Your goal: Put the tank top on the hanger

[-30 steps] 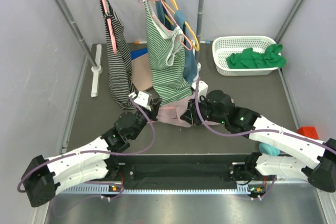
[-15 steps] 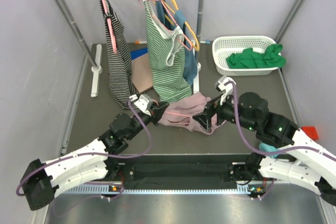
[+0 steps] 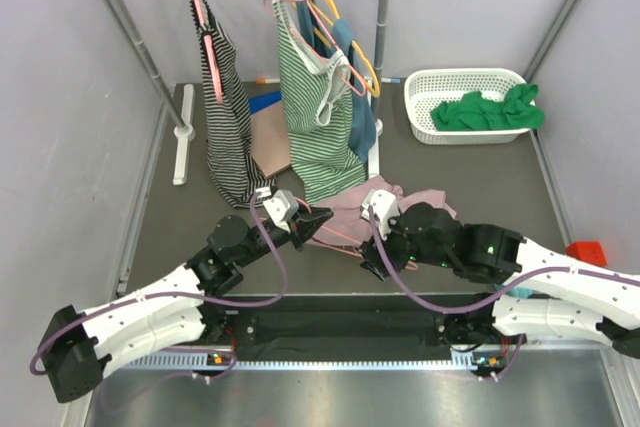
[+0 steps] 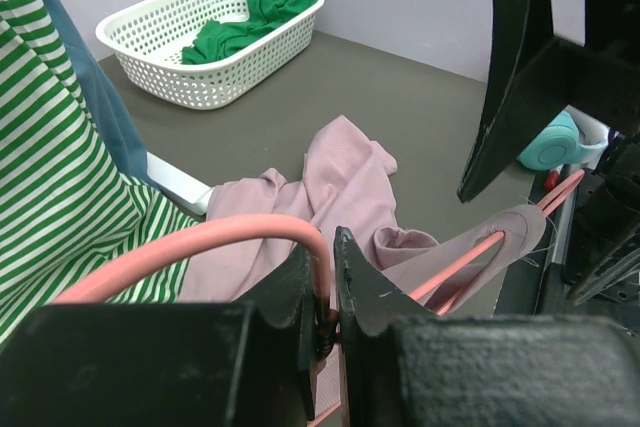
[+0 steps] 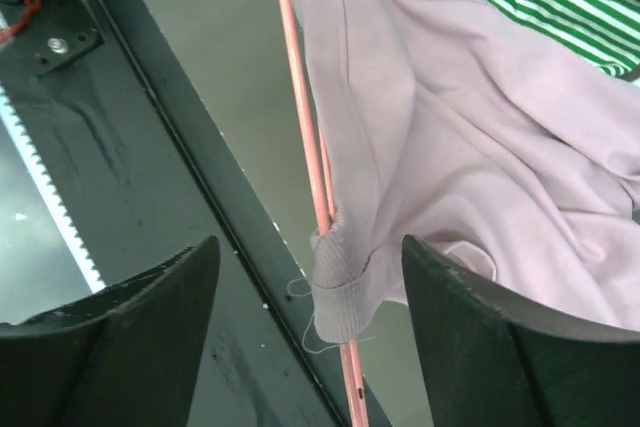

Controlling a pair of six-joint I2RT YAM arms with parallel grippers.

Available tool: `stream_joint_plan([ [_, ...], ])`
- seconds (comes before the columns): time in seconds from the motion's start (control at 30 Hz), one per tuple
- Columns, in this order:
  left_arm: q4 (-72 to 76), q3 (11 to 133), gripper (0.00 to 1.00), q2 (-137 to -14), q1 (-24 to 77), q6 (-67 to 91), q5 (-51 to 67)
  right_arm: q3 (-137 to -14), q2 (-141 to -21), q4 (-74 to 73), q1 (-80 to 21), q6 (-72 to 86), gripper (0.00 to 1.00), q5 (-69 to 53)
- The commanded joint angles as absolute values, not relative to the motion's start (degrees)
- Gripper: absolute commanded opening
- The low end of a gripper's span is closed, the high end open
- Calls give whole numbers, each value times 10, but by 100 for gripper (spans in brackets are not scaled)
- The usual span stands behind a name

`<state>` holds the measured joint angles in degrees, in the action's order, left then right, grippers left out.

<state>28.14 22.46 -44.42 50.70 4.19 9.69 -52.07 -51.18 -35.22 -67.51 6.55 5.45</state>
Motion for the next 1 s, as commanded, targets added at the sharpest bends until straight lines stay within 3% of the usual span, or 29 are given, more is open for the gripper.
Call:
stream_joint_plan([
  [0.0,292,257,0,-424,507,31,105,-504,-505,-345,-698,71,70,98],
  [0.1,291,255,0,-415,507,29,98,-487,-492,-331,-702,83,67,94],
  [0.2,287,257,0,-406,507,30,101,-476,-491,-322,-703,92,52,101],
  [0.33,287,257,2,-394,507,39,96,-471,-495,-303,-703,105,0,108],
  [0.37,287,256,11,-393,507,40,91,-469,-493,-294,-703,110,0,114],
  [0.4,287,256,42,-392,507,41,90,-467,-492,-273,-704,124,0,122],
  [0.43,288,257,59,-393,507,44,84,-461,-490,-259,-703,132,0,140],
  [0.5,288,257,90,-394,507,47,53,-456,-489,-220,-703,151,0,155],
  [0.53,290,255,95,-397,507,51,36,-454,-488,-208,-703,157,0,170],
  [0.57,291,254,98,-399,507,53,19,-456,-489,-200,-702,162,0,180],
  [0.87,274,251,99,-381,507,54,-100,-463,-490,-144,-704,160,0,261],
  [0.97,258,242,99,-360,507,64,-213,-451,-484,-110,-703,163,0,271],
])
